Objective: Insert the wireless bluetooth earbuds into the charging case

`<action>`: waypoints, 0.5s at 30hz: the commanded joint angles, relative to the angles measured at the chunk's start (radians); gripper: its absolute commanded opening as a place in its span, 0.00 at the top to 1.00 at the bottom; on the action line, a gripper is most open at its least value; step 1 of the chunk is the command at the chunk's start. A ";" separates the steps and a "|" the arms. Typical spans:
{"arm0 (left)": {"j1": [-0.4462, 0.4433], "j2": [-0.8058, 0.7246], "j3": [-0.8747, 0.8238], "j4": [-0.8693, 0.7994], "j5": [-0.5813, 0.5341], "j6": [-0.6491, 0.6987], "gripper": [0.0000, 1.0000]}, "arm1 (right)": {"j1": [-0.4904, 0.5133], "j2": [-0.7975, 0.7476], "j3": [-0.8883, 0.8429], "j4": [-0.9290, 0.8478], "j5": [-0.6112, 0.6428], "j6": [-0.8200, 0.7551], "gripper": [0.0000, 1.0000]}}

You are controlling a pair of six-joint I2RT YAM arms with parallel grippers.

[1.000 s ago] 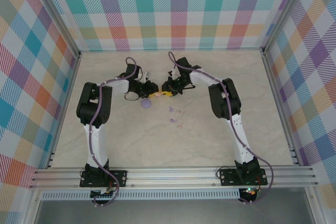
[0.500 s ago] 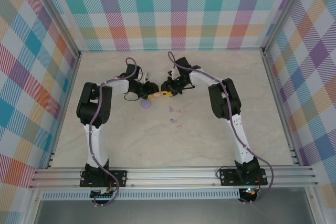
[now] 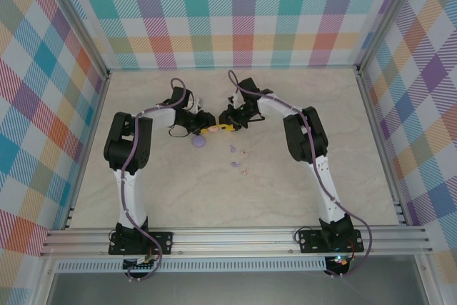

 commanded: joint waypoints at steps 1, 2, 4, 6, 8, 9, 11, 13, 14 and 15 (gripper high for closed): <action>-0.002 -0.049 0.027 -0.034 -0.018 0.018 0.62 | 0.003 -0.012 -0.021 -0.031 0.043 -0.002 0.71; -0.002 -0.050 0.027 -0.035 -0.018 0.019 0.62 | 0.004 -0.012 -0.020 -0.031 0.042 -0.002 0.71; -0.002 -0.053 0.027 -0.035 -0.020 0.016 0.62 | 0.003 -0.012 -0.021 -0.032 0.040 -0.002 0.71; -0.002 -0.054 0.028 -0.030 -0.016 0.014 0.62 | 0.003 -0.010 -0.022 -0.031 0.039 -0.004 0.71; -0.002 -0.053 0.029 -0.029 -0.012 0.012 0.63 | 0.004 -0.011 -0.021 -0.031 0.039 -0.003 0.71; -0.002 -0.054 0.029 -0.029 -0.012 0.010 0.63 | 0.003 -0.010 -0.021 -0.032 0.037 -0.004 0.71; -0.002 -0.056 0.027 -0.024 -0.010 0.008 0.63 | 0.003 -0.009 -0.021 -0.031 0.037 -0.003 0.71; -0.002 -0.057 0.024 -0.021 -0.006 0.006 0.63 | 0.003 -0.009 -0.021 -0.031 0.035 -0.005 0.71; -0.002 -0.056 0.025 -0.020 -0.005 0.005 0.63 | 0.003 -0.009 -0.021 -0.031 0.035 -0.005 0.71; -0.002 -0.056 0.024 -0.022 -0.005 0.004 0.63 | 0.003 -0.008 -0.021 -0.031 0.034 -0.005 0.71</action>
